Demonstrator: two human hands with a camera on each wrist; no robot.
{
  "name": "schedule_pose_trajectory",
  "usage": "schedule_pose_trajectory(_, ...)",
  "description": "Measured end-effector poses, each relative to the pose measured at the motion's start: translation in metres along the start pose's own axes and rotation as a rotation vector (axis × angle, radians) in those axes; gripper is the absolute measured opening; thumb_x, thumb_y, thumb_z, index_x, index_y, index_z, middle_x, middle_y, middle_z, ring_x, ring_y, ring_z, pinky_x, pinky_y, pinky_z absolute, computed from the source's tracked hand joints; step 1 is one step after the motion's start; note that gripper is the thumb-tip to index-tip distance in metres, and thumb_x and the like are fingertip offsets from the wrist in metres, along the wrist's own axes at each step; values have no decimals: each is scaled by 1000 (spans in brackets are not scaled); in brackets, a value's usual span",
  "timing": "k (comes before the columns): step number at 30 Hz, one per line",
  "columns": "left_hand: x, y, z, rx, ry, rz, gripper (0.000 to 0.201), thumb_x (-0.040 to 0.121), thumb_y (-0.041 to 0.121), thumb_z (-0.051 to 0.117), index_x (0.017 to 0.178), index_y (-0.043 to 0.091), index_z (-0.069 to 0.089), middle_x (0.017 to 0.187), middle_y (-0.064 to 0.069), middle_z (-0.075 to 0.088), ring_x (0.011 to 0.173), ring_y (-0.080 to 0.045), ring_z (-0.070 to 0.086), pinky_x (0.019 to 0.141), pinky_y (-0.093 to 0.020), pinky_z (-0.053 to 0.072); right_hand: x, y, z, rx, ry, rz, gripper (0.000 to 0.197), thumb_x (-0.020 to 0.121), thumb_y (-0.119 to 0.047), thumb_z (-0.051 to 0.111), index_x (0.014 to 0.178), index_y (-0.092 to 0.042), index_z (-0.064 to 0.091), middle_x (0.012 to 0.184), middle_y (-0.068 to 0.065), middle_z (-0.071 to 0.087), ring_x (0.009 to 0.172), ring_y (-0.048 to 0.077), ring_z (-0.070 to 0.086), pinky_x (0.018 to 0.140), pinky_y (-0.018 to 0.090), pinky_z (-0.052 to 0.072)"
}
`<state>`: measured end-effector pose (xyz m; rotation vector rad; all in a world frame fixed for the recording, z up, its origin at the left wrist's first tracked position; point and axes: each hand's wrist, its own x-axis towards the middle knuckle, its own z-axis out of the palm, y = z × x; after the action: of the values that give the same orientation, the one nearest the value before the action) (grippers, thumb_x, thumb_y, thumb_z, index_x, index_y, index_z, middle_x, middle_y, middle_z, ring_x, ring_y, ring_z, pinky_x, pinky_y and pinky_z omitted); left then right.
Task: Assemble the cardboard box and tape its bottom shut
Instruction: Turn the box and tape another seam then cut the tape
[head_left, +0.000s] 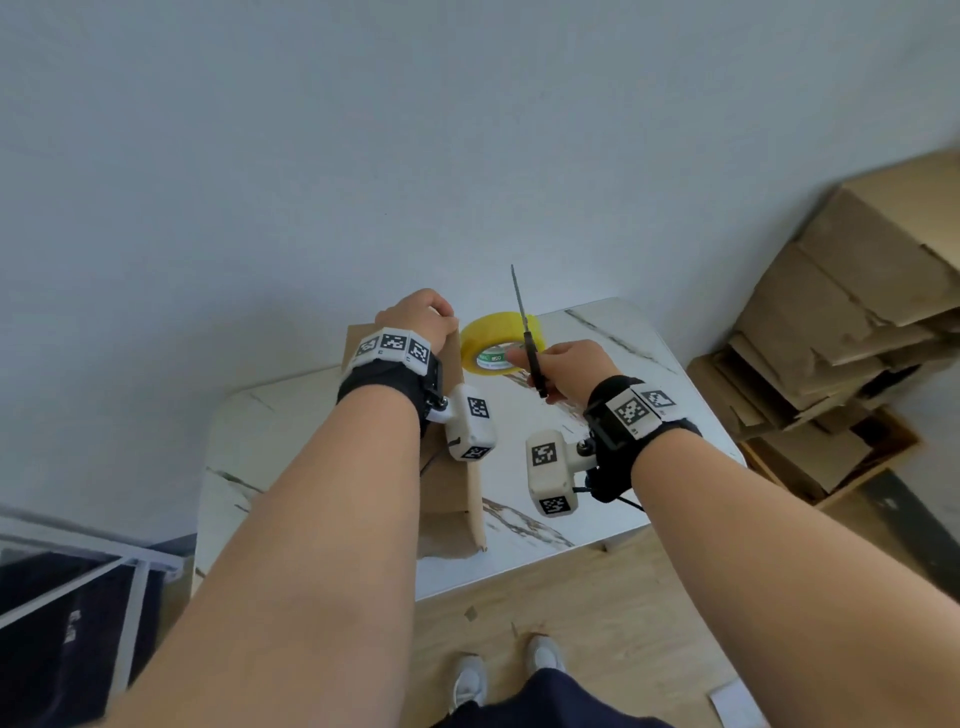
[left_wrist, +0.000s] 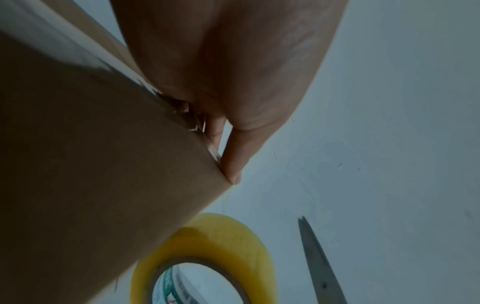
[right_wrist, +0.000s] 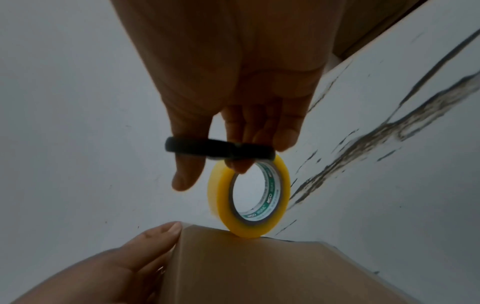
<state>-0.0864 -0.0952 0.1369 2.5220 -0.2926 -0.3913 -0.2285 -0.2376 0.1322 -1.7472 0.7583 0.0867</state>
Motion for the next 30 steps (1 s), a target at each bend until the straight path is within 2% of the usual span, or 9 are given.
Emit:
schedule_pose_trajectory(4,2,0,0,25,5,-17,2,85,33,58,83,32,57,111,0,64,111,-30,54,91,-37,46,-7,4,7,61,-92,-8,42,79,-40,77,92,0,74,71,6,65,65,17,55,64,26,50)
schedule_pose_trajectory(8,2,1,-1,28,1,-21,1,87,30,58,86,31,57,111,-1,62,110,-30,54,88,-36,43,-9,13,9,120,-191,-13,37,81,-35,76,94,0,74,72,7,64,71,19,55,64,25,48)
schedule_pose_trajectory(12,3,0,-1,33,-11,-9,4,86,31,58,83,31,57,111,-1,63,108,-30,56,92,-38,45,-10,22,10,129,-268,25,39,81,-41,73,94,-4,73,78,5,65,73,16,58,69,27,47)
schedule_pose_trajectory(15,5,-1,-1,26,-25,-19,14,85,29,59,74,31,52,111,-1,63,107,-30,56,92,-40,46,-13,26,11,130,-333,89,41,85,-46,66,89,-5,67,76,3,63,72,16,57,71,26,49)
schedule_pose_trajectory(19,3,1,-1,60,-27,-28,6,87,30,58,83,32,54,114,-1,61,110,-30,54,94,-40,44,-16,30,11,112,-390,113,44,87,-50,60,82,-7,61,71,3,59,63,16,56,63,25,49)
schedule_pose_trajectory(22,2,2,-2,70,-39,-30,4,87,30,57,86,32,54,115,-2,61,110,-30,54,96,-42,44,-20,27,12,169,-414,80,42,93,-46,53,80,-6,56,62,2,59,52,13,56,56,22,50)
schedule_pose_trajectory(23,1,3,-3,71,-47,-29,4,87,30,57,86,33,54,116,-2,61,110,-30,54,97,-43,44,-20,26,12,183,-441,71,43,95,-45,50,78,-6,55,61,2,58,50,13,56,57,22,50)
schedule_pose_trajectory(26,1,4,-4,68,-60,-28,4,87,29,57,87,31,54,117,-3,61,110,-30,55,99,-45,44,-22,26,11,158,-551,66,52,91,-53,47,71,-5,57,65,9,55,56,19,52,68,31,45)
schedule_pose_trajectory(30,0,8,-6,74,-72,-37,4,88,27,57,89,29,54,117,-3,61,111,-30,56,100,-45,43,-19,27,16,182,-520,69,56,80,-61,54,64,-8,60,67,11,55,59,21,51,71,34,44)
